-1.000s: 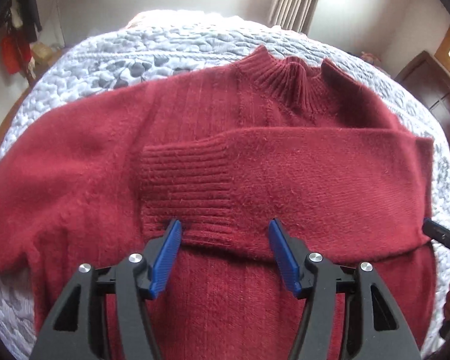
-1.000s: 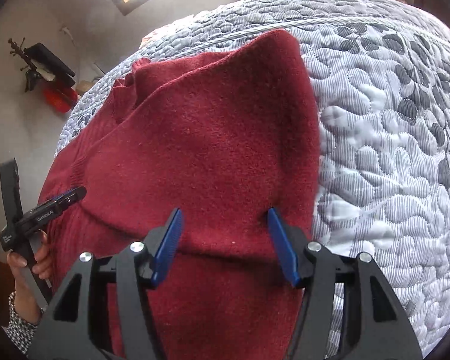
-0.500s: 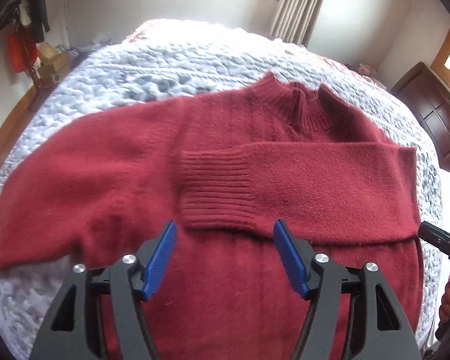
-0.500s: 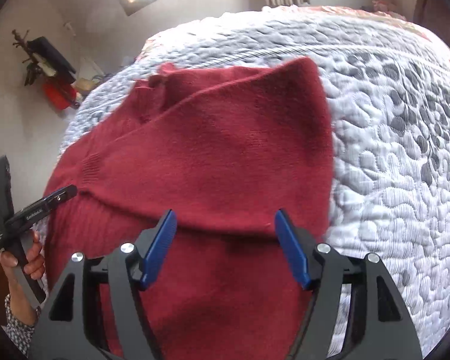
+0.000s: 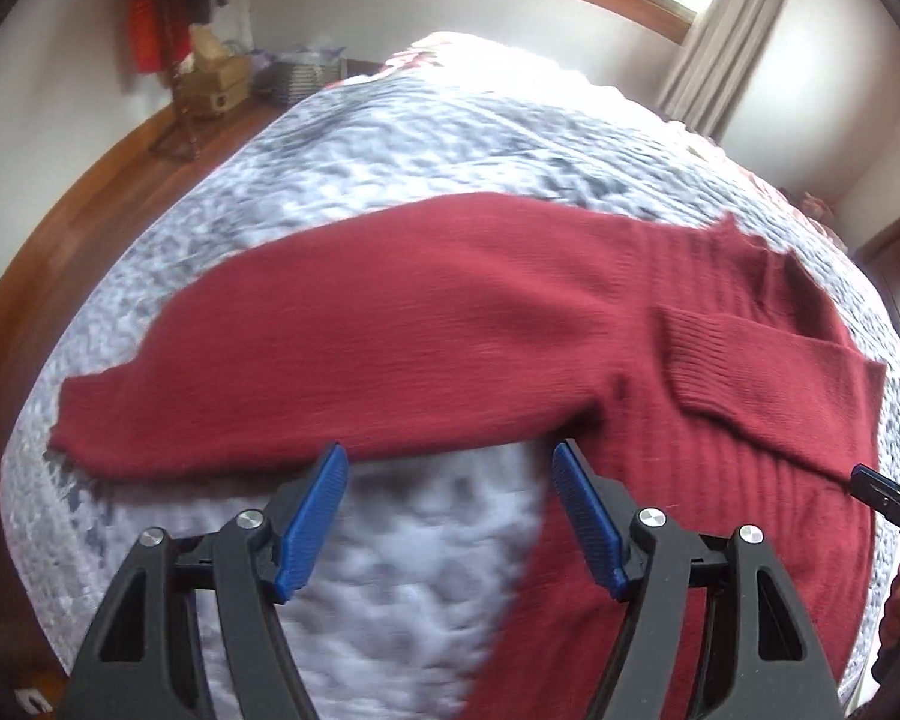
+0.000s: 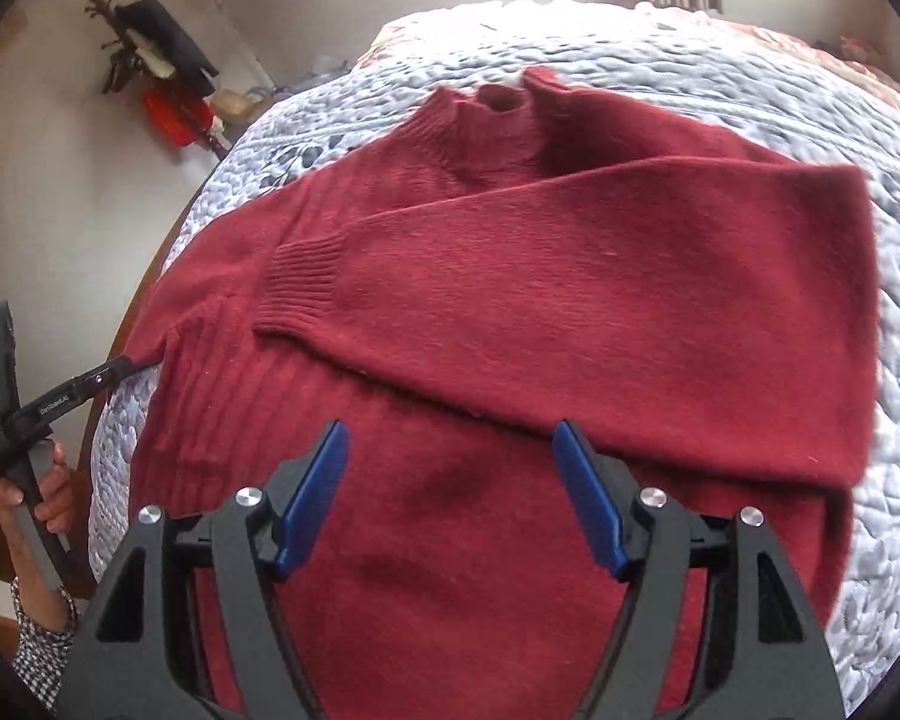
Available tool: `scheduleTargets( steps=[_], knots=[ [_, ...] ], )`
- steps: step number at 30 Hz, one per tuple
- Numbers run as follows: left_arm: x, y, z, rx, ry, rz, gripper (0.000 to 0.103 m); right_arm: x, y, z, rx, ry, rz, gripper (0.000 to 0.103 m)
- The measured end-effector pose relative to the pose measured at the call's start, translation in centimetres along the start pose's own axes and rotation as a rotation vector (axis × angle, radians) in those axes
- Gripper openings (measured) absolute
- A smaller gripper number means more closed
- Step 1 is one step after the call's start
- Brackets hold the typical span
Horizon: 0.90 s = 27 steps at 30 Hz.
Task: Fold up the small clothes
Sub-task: 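Move the left gripper to the cuff of the other sleeve, then grasp the ribbed cuff of that sleeve with the left gripper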
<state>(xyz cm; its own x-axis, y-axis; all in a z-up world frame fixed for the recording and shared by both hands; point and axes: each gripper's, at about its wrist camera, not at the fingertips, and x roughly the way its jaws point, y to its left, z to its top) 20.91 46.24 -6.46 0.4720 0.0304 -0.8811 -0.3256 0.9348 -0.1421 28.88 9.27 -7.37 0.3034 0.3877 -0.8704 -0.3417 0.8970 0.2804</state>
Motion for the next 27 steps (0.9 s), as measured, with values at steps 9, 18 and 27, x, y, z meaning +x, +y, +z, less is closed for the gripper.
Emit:
scheduleTargets(
  steps=[9, 18, 27],
  knots=[
    [-0.1, 15.4, -1.2, -0.264, 0.036, 0.107, 0.071, 3.3, 4.5, 1.5, -0.067, 0.04, 0.019, 0.071],
    [3.7, 25.2, -2.0, -0.491, 0.101, 0.081, 0.066, 5.7, 6.6, 2.5, -0.102, 0.06, 0.008, 0.072],
    [7.0, 28.7, -1.4, -0.597, 0.088, -0.002, 0.063, 7.7, 9.0, 3.0, -0.192, 0.059, -0.037, 0.074]
  ],
)
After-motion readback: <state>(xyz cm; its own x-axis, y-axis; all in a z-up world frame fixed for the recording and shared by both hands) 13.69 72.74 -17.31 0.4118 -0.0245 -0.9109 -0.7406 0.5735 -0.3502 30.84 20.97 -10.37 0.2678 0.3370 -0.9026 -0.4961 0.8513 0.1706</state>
